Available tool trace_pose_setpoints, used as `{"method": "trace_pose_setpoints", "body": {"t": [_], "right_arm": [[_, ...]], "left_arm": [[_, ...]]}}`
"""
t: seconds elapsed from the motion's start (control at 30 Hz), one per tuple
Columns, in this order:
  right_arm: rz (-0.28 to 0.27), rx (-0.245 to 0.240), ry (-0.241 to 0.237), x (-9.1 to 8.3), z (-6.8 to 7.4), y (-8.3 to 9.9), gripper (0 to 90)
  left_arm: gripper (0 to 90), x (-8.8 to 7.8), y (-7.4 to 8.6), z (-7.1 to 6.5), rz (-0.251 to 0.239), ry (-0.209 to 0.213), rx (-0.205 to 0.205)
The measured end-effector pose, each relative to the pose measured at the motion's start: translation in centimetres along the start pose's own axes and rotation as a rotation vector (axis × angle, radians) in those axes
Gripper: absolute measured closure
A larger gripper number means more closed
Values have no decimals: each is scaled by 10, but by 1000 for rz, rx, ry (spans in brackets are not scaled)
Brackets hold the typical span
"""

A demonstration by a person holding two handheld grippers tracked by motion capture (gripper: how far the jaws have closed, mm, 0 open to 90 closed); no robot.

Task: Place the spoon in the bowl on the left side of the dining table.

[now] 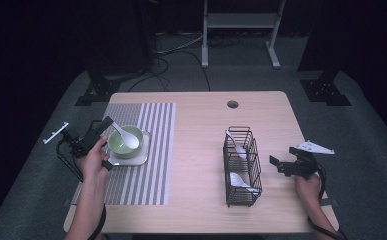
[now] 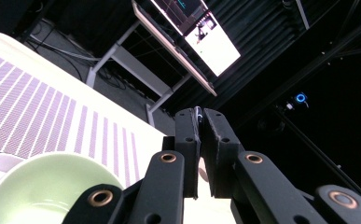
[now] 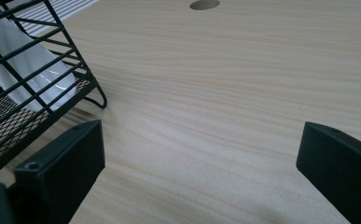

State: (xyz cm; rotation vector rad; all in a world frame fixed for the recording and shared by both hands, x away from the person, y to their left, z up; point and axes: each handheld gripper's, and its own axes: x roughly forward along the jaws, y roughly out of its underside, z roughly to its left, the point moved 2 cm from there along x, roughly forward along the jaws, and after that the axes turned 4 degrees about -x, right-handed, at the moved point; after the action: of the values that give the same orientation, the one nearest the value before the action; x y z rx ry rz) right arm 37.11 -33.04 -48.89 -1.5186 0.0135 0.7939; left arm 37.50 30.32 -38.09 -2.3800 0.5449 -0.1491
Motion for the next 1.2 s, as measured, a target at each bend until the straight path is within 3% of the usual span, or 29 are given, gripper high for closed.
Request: {"method": "trace_pose_setpoints", "body": {"t": [0.8,1.2], "right_arm": [[-5,2,-1,0,0,0,0],[-5,6,-1,-1,-1,0,0]], "left_arm": [[847,-5,-8,19,-29,-71,-9],[847,-12,-9,35,-44,-112,-18]]}}
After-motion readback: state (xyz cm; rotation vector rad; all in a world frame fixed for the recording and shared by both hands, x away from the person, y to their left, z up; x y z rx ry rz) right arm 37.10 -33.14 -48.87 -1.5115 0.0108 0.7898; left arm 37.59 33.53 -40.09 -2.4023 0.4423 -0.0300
